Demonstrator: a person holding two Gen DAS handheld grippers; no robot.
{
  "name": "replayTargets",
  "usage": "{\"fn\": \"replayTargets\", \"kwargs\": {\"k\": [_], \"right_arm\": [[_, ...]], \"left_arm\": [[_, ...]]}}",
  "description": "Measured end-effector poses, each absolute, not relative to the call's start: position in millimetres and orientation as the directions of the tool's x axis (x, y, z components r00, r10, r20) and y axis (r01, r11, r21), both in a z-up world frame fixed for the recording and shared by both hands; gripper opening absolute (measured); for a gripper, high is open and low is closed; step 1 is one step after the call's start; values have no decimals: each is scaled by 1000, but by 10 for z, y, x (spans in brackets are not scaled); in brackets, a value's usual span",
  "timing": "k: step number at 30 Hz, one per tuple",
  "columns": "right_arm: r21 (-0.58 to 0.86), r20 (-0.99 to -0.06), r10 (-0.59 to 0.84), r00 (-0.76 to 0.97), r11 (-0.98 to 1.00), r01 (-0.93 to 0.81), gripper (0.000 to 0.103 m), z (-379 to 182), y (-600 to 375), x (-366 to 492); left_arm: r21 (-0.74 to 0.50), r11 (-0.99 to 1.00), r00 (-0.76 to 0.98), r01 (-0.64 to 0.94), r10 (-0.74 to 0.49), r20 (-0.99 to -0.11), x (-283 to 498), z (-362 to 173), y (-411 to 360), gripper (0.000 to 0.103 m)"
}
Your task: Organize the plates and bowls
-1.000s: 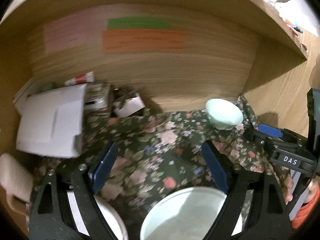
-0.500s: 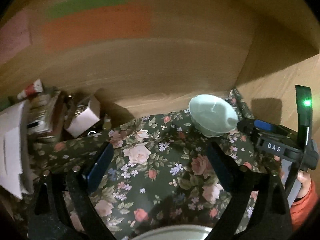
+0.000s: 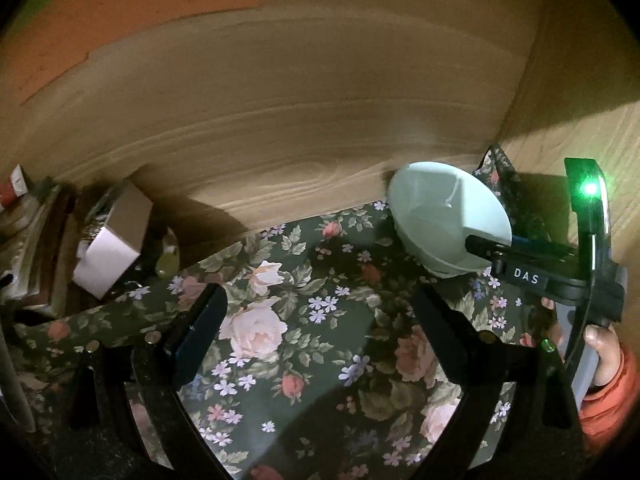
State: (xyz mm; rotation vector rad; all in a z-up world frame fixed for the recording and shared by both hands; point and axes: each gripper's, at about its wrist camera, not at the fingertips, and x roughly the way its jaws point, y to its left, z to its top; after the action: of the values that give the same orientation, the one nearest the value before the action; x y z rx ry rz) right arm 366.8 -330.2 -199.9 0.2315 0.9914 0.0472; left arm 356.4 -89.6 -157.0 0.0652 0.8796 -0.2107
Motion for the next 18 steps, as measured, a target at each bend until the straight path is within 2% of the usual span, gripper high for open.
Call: {"fn": "replayTargets", "kwargs": {"k": [4, 8, 13, 18], "right_arm": [[245, -830, 186, 526, 969, 44, 38, -2024, -3298, 3673], [181, -833, 143, 534, 983, 20, 35, -1989, -3216, 3596], [217, -831, 189, 523, 976, -8, 25, -1921, -3245, 3465], [215, -828, 207, 521, 976, -45, 24, -1846, -3219, 3226]], "left_arm": [[-25, 977, 626, 210, -154, -764, 3600, -1598, -930, 95], [-34, 975, 621, 219, -166, -766, 3614, -1622, -964, 95], [-22, 974, 611, 226, -159, -776, 3625, -1675, -1028, 95], [-28, 974, 594, 225, -159, -789, 3643, -1737, -1055, 95]]}}
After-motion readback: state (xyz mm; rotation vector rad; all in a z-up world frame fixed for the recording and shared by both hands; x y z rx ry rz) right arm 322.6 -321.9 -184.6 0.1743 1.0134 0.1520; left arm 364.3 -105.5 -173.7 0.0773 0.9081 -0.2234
